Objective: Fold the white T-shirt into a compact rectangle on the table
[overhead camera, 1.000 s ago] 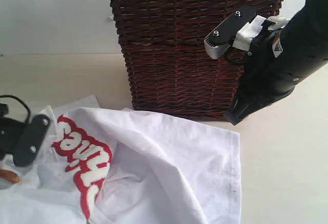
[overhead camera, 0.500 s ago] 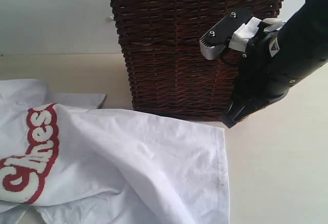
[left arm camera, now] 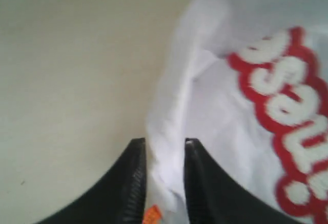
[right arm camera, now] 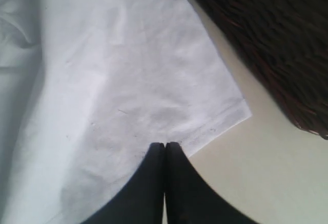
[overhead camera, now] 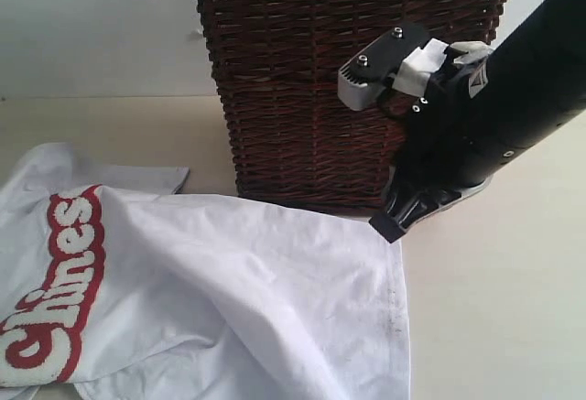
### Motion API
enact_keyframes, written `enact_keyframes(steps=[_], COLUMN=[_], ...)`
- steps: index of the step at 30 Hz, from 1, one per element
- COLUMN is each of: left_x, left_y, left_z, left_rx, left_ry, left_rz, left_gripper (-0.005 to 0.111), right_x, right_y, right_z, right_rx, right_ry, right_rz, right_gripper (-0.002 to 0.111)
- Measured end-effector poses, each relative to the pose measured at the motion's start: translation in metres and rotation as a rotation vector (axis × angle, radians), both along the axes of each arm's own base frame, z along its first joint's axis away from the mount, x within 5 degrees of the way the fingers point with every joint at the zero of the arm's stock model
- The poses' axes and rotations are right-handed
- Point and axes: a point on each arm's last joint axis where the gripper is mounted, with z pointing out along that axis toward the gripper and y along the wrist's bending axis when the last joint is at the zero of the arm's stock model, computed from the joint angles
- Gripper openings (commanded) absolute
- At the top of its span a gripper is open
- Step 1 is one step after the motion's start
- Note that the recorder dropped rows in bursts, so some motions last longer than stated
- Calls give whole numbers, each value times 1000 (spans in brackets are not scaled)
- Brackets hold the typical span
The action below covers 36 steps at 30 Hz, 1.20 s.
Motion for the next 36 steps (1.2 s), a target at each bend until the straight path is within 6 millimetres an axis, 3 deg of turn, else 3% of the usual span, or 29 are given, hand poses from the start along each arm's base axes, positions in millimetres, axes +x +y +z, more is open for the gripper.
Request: enact_keyframes(steps=[3,6,13,16,23,29,36], left_x=[-7,-7,12,29,79,100,122], left_y=[-29,-46,-52,-51,-19,36,73], left_z=[-6,-17,-73,-93,-114,-147,-134], left_rx=[-17,-45,-74,-104,-181,-177,-249], left_ry=[113,184,337,320,178,174,80], left_rz=[-164,-215,-161,-95,94,226,412], left_gripper=[5,5,5,5,5,5,5], right_x=[-1,-3,0,4,6,9,9], right_y=[1,1,3,5,6,9,9], right_z=[0,-1,-9,-17,-22,-16,-15], right_rx=[3,8,6,-6,-1,20,23], right_ry=[11,27,60,89,110,92,94], right_rz=[11,14,11,10,6,1,0], right_gripper=[0,0,0,0,0,0,0])
